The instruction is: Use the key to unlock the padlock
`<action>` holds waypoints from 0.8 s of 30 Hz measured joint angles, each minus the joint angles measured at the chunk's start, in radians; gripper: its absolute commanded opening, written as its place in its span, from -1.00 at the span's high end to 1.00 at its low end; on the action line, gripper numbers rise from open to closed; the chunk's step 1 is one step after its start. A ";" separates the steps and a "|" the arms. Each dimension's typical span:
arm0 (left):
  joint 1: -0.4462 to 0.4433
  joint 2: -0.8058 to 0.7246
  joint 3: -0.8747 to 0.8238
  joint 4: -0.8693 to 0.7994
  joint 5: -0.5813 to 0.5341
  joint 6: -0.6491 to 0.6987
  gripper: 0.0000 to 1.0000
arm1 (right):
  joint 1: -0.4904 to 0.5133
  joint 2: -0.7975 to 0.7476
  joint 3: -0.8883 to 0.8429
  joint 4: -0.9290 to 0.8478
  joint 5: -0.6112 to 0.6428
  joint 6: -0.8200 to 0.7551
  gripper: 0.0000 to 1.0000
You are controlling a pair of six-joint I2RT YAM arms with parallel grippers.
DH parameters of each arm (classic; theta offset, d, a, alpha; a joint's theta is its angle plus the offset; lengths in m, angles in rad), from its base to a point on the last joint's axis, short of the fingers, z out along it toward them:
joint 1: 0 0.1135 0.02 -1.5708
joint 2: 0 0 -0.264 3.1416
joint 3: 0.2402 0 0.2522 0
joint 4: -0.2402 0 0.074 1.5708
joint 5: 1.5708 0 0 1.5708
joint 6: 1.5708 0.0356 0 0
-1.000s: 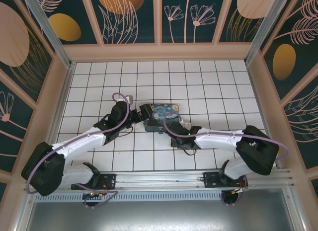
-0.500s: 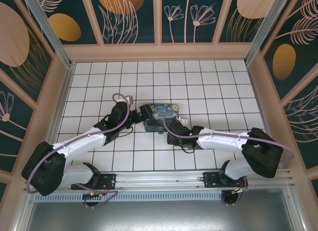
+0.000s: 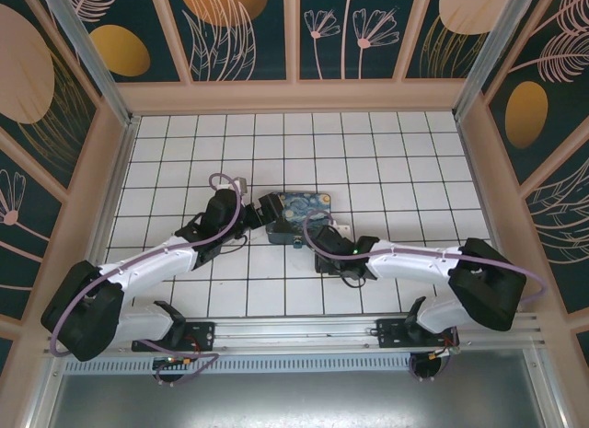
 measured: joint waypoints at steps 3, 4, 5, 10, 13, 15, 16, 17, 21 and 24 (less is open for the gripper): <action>0.000 0.000 0.000 0.000 0.000 0.000 -0.98 | 0.000 0.034 0.000 -0.001 -0.003 -0.019 -0.06; 0.000 0.000 0.000 0.002 0.000 0.000 -0.98 | 0.000 0.045 0.000 -0.002 -0.003 -0.026 -0.06; 0.000 0.000 0.000 0.002 0.000 0.000 -0.98 | 0.001 0.050 0.002 -0.003 0.000 -0.031 -0.05; 0.000 0.000 0.000 0.004 0.000 0.000 -0.98 | 0.008 0.057 0.007 -0.012 0.006 -0.041 -0.03; 0.000 0.000 0.000 0.004 0.001 0.000 -0.98 | 0.020 0.066 0.015 -0.023 0.019 -0.044 -0.03; 0.000 0.000 0.000 0.004 0.003 0.000 -0.98 | 0.033 0.076 0.025 -0.034 0.031 -0.044 -0.03; 0.000 0.000 0.000 0.004 0.004 0.000 -0.98 | 0.041 0.083 0.032 -0.042 0.041 -0.043 -0.02; 0.000 0.000 0.000 0.004 0.006 0.000 -0.97 | 0.049 0.089 0.038 -0.049 0.048 -0.041 -0.02; 0.000 0.000 0.000 0.004 0.009 0.000 -0.98 | 0.087 0.122 0.069 -0.080 0.076 -0.025 0.02; 0.000 0.000 0.000 0.004 0.012 0.000 -0.98 | 0.106 0.142 0.084 -0.095 0.097 -0.016 0.07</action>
